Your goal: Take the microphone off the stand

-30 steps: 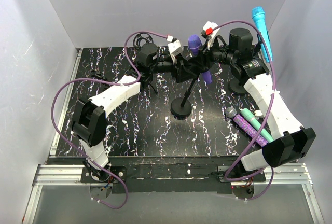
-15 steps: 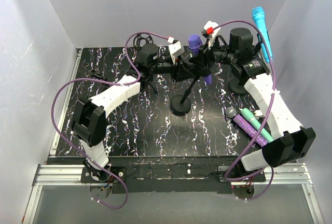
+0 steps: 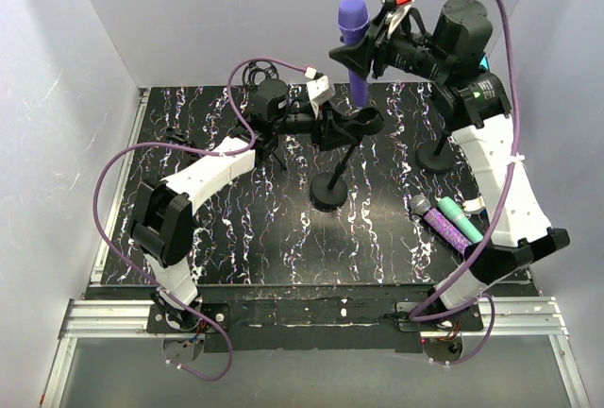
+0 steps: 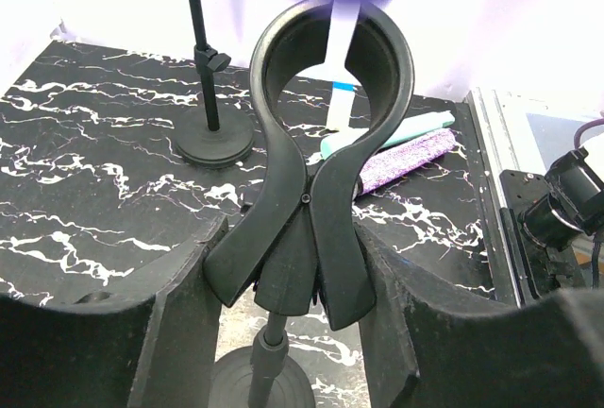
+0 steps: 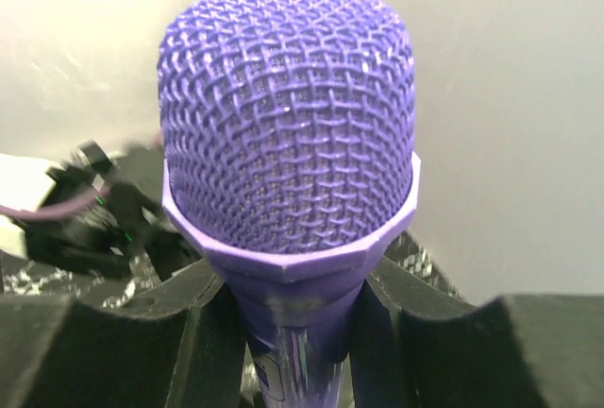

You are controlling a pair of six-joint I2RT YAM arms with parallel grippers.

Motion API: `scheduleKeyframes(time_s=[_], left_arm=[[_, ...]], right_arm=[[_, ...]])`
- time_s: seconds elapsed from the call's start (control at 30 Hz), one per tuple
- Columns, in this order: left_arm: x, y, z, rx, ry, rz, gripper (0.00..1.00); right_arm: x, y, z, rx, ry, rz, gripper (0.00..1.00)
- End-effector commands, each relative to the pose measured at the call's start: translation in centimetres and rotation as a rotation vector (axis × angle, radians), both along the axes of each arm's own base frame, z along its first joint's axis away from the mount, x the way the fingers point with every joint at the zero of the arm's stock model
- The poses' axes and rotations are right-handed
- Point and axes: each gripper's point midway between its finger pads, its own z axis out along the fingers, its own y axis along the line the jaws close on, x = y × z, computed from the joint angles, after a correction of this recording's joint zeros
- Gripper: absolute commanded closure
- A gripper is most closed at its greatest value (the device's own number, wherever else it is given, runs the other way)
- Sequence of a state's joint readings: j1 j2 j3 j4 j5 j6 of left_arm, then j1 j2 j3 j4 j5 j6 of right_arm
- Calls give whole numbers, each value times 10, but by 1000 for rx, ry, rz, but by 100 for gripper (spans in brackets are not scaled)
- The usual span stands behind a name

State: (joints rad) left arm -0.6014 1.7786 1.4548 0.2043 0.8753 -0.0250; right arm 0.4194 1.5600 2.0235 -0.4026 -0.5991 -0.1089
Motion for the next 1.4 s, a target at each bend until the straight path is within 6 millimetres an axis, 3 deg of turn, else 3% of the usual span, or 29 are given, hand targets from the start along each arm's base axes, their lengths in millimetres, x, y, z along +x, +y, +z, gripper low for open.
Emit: scheduleKeyframes(time_s=[0.0,0.07,0.1,0.17,0.23,0.37,0.53,0.63,0.8,0.9,0.97,1.03,1.1,1.17,1.37], left_arm=[[-4,4,14,-12,-23,1,100],[0,5,15,-11,-14,27,100],[3,6,15,-8,-3,49,95],[10,10,23,-6,7,107,62],[9,12,40,-17,-3,122,37],[6,19,61,-3,-18,145,2],[7,34,78,80,55,236,2],[8,51,91,126,33,320,2],[-9,86,116,163,-101,404,2],[-22,99,123,172,-166,405,2],[-28,104,114,197,-155,404,2],[-40,100,94,270,-120,313,2],[-41,99,87,297,-19,322,2],[-40,99,81,303,39,345,2],[-34,105,74,288,43,413,2]], right_arm=[[-37,14,72,105,-139,72,99],[-40,17,74,97,-162,76,99],[-42,15,72,87,-170,68,99],[-32,7,56,51,-170,-4,99],[-22,-8,48,23,-192,-107,99],[-10,-43,56,19,-256,-319,99],[-15,-73,49,-13,-244,-427,99],[-22,-94,29,-54,-195,-469,99],[-29,-149,-35,-148,-56,-583,99],[-41,-178,-95,-235,57,-635,99],[-56,-184,-147,-336,149,-584,99],[-78,-184,-214,-463,233,-495,99],[-94,-188,-259,-563,257,-429,99],[-109,-191,-297,-626,294,-385,99],[-129,-204,-367,-763,413,-329,99]])
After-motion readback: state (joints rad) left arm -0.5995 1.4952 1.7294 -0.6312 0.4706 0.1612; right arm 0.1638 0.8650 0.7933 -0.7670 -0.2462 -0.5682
